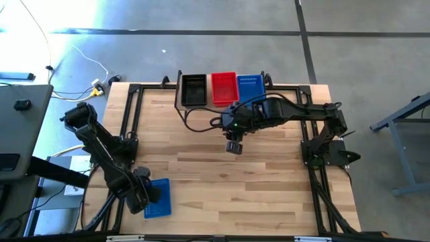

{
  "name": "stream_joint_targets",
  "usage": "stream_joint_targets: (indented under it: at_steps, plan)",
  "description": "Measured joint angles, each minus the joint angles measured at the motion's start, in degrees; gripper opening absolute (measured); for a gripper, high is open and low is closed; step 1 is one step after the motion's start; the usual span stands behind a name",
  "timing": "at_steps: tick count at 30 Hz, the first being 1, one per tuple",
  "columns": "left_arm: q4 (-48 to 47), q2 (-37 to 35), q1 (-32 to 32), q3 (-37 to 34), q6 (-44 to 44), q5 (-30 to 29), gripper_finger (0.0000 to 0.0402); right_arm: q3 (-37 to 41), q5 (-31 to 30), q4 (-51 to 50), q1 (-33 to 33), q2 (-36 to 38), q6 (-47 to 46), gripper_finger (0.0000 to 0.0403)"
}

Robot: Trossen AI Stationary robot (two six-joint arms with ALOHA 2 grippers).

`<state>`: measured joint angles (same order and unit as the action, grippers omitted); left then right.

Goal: Stack baskets on shelf by color
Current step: Stack the blue bin on top of the blue bin on the shelf

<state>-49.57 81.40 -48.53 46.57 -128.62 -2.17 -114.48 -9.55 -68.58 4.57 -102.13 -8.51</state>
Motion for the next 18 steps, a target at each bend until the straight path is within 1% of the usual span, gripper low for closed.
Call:
stream_joint_targets:
  at_steps: [3,5,8,14,15,18]
  plan:
    - [0.21,0.90,0.11,0.00,-1.38,0.00,0.0156,0.00,0.35,0.00,0.05,0.00,0.00,0.0101]
    - [0.31,1.43,0.11,0.00,-1.75,0.00,0.0136,0.00,1.21,0.00,0.24,0.00,0.00,0.0101]
    - [0.69,2.57,0.26,0.02,-1.75,0.11,0.0096,0.00,1.58,-0.04,1.07,-0.02,0.00,0.0101]
    - [4.52,4.87,1.78,0.09,-1.77,0.13,0.0012,0.00,1.65,-0.24,3.62,-0.02,0.00,0.0101]
    - [4.97,4.96,2.22,0.09,-1.73,-0.04,0.0006,0.00,1.67,-0.24,4.15,-0.02,0.00,0.0101]
    - [5.85,4.95,3.52,0.12,-1.55,0.04,0.0009,0.00,1.65,-0.22,5.77,-0.02,0.00,0.0101]
